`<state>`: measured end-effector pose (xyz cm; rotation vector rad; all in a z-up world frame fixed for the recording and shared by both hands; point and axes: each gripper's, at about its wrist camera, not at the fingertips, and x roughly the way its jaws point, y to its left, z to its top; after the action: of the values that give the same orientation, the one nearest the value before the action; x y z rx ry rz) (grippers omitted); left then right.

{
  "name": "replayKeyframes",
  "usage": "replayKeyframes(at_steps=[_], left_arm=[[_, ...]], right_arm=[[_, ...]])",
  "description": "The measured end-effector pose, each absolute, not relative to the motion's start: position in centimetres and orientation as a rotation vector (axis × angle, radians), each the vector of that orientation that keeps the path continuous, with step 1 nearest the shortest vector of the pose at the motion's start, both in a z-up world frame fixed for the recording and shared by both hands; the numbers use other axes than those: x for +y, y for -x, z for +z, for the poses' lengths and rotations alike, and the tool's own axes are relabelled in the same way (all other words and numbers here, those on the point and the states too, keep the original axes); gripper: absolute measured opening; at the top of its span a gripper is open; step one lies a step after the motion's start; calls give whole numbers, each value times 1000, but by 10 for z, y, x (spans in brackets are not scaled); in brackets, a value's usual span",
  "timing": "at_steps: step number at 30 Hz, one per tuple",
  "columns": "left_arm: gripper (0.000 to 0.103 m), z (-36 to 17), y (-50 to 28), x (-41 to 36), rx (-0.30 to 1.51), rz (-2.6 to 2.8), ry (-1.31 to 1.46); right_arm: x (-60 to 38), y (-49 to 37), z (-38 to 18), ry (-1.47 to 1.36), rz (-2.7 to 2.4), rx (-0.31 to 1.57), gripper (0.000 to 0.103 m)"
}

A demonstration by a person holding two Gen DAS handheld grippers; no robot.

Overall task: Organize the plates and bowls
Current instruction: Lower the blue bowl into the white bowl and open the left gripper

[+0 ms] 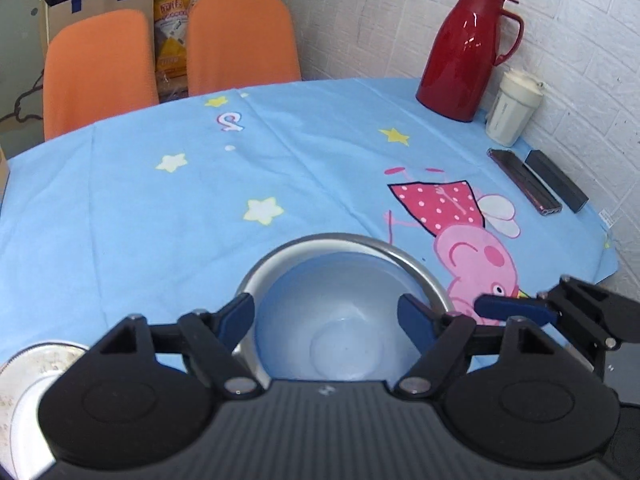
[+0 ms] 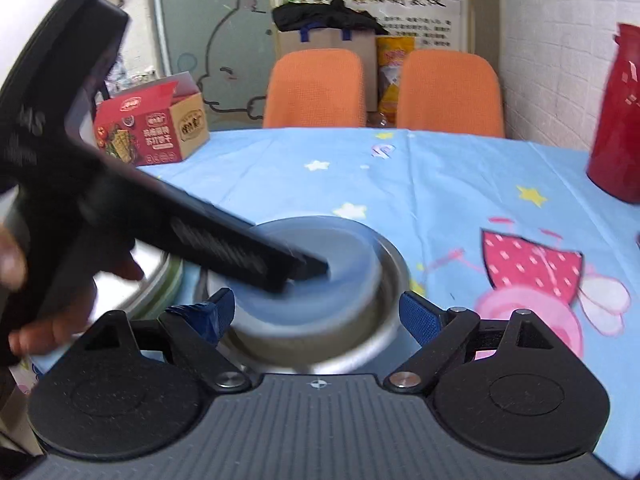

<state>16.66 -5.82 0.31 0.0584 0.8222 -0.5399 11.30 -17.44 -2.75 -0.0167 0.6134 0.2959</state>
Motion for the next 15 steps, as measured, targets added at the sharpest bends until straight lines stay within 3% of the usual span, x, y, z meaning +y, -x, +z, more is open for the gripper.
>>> replayKeyframes(at_steps=[2, 5, 15], left_arm=[[84, 11, -159, -50, 779, -520, -59], [96, 18, -148, -41, 727, -485, -47], [97, 3, -141, -41, 743, -435, -113]], right_arm=[[-186, -93, -33, 10, 269, 624, 77], [-204, -74, -40, -64, 207, 633, 77], [-217, -61, -54, -210, 177, 637, 77]])
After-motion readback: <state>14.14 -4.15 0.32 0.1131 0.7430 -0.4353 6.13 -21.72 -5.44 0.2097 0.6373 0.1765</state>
